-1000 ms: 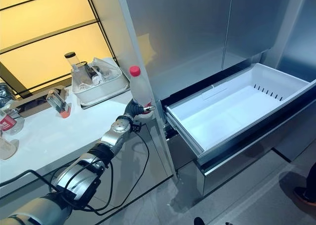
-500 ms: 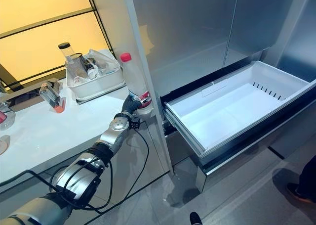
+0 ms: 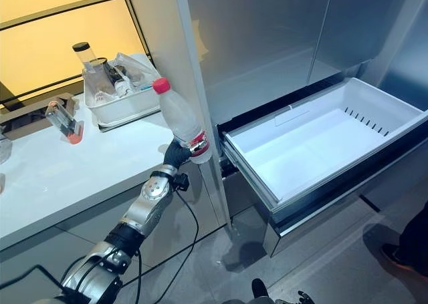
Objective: Take the drinks into the refrigerator
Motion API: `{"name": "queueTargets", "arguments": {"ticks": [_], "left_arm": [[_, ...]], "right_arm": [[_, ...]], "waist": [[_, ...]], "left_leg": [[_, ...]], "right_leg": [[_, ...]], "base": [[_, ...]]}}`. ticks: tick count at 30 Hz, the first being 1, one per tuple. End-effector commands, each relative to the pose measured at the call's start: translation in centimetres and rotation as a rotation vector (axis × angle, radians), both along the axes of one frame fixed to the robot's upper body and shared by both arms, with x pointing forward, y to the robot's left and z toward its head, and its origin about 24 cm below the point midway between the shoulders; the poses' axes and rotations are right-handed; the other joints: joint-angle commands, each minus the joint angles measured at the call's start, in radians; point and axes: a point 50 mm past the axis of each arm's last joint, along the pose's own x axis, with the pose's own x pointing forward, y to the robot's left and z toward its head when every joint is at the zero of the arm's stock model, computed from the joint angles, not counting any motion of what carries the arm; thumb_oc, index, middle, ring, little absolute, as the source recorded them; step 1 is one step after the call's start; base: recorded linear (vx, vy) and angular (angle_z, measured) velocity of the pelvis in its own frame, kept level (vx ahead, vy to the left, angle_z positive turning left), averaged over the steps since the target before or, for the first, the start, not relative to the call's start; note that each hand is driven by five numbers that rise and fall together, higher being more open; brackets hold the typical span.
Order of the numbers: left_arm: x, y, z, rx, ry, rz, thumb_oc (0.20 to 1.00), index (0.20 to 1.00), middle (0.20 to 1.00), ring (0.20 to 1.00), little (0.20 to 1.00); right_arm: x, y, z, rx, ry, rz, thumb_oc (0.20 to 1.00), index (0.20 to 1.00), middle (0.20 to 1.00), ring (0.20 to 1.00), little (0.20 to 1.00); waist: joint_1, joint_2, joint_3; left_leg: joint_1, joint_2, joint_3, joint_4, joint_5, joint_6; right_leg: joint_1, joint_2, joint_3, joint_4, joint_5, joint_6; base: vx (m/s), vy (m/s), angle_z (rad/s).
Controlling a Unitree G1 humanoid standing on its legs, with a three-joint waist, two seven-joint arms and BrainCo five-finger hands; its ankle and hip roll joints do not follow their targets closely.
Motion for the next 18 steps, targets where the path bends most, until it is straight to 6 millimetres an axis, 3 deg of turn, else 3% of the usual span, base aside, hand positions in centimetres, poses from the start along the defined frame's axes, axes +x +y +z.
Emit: {"name": "queueTargets", "arguments": {"ticks": [1,2,4,6,11,12,13,14,16,17,18], "left_arm": [[-0.6,3.1,0.3,-0.076,-0.031,0.063,0.2,0.2,0.2,0.2,0.2],[-2.2,4.2,-0.3,-0.09,-0.031,0.056,0.2,0.2,0.2,0.2,0.2],[-2.8,4.4,-0.5,-0.101,-0.025,0.047,0.2,0.2,0.2,0.2,0.2],[-4.9,5.1,-1.5,-0.137,-0.004,0.034,0.2,0.2,0.2,0.2,0.2],[-6.3,5.2,-2.4,-0.151,0.025,0.032,0.2,0.2,0.2,0.2,0.2],[-7.4,5.2,-3.0,-0.177,0.051,0.021,0.2,0.2,0.2,0.2,0.2],[-7.4,5.2,-3.0,-0.177,0.051,0.021,0.2,0.2,0.2,0.2,0.2],[-7.9,5.1,-3.5,-0.207,0.076,0.026,0.2,0.2,0.2,0.2,0.2],[-8.2,5.0,-3.8,-0.212,0.09,0.017,0.2,0.2,0.2,0.2,0.2],[-8.2,5.0,-3.8,-0.212,0.091,0.017,0.2,0.2,0.2,0.2,0.2],[-8.3,5.0,-3.9,-0.209,0.095,0.014,0.2,0.2,0.2,0.2,0.2]], "right_arm": [[-0.5,-0.5,-0.1,0.025,-0.027,-0.147,1.0,1.0,1.0,1.0,1.0],[-0.7,-1.4,0.1,0.023,-0.055,-0.243,1.0,1.0,1.0,1.0,1.0],[-0.9,-1.7,0.2,0.026,-0.064,-0.273,1.0,1.0,1.0,1.0,1.0],[-0.3,-3.3,1.1,0.024,-0.182,-0.446,1.0,1.0,1.0,1.0,1.0],[1.5,-5.1,2.9,-0.014,-0.358,-0.556,1.0,1.0,1.0,1.0,1.0],[4.3,-7.4,6.5,-0.052,-0.626,-0.637,1.0,1.0,1.0,1.0,1.0],[4.3,-7.3,6.5,-0.052,-0.626,-0.637,1.0,1.0,1.0,1.0,1.0],[5.9,-8.2,9.1,-0.084,-0.782,-0.646,1.0,1.0,1.0,1.0,1.0],[6.9,-8.8,11.0,-0.112,-0.895,-0.654,1.0,1.0,1.0,1.0,1.0],[6.9,-8.8,11.0,-0.113,-0.894,-0.654,1.0,1.0,1.0,1.0,1.0],[8.2,-9.3,13.7,-0.142,-1.032,-0.641,1.0,1.0,1.0,1.0,1.0]], "waist": [[0.022,-0.067,-0.025],[0.032,-0.068,-0.021],[0.034,-0.069,-0.023],[0.041,-0.07,-0.025],[0.044,-0.069,-0.027],[0.043,-0.07,-0.03],[0.043,-0.07,-0.03],[0.043,-0.07,-0.034],[0.043,-0.069,-0.041],[0.044,-0.069,-0.042],[0.044,-0.071,-0.047]], "left_leg": [[-0.038,-0.021,-0.049,0.015,-0.018,0.012],[-0.038,-0.021,-0.05,0.016,-0.021,0.013],[-0.037,-0.022,-0.05,0.015,-0.022,0.014],[-0.033,-0.023,-0.053,0.015,-0.027,0.017],[-0.031,-0.025,-0.056,0.015,-0.03,0.021],[-0.035,-0.027,-0.057,0.018,-0.024,0.023],[-0.035,-0.027,-0.057,0.018,-0.024,0.023],[-0.033,-0.029,-0.056,0.017,-0.026,0.026],[-0.03,-0.03,-0.055,0.016,-0.029,0.028],[-0.029,-0.03,-0.055,0.016,-0.029,0.028],[-0.028,-0.03,-0.055,0.016,-0.031,0.029]], "right_leg": [[0.047,-0.016,-0.012,0.023,-0.077,0.018],[0.048,-0.017,-0.015,0.024,-0.077,0.018],[0.049,-0.017,-0.015,0.024,-0.078,0.018],[0.054,-0.02,-0.018,0.024,-0.08,0.02],[0.056,-0.022,-0.021,0.024,-0.081,0.022],[0.05,-0.024,-0.019,0.027,-0.073,0.023],[0.049,-0.024,-0.019,0.027,-0.074,0.023],[0.05,-0.025,-0.017,0.028,-0.073,0.024],[0.051,-0.027,-0.015,0.028,-0.074,0.025],[0.051,-0.027,-0.015,0.028,-0.074,0.025],[0.052,-0.027,-0.014,0.027,-0.074,0.026]], "base": [[0.0,0.0,0.0],[0.0,0.023,0.04],[0.0,0.0,0.0],[0.01,0.01,0.03],[0.0,0.022,0.1],[0.0,0.0,0.0],[-0.02,0.042,0.01],[0.0,0.0,0.0],[0.01,0.018,-0.01],[0.0,0.0,0.0],[0.0,0.0,0.0]]}}
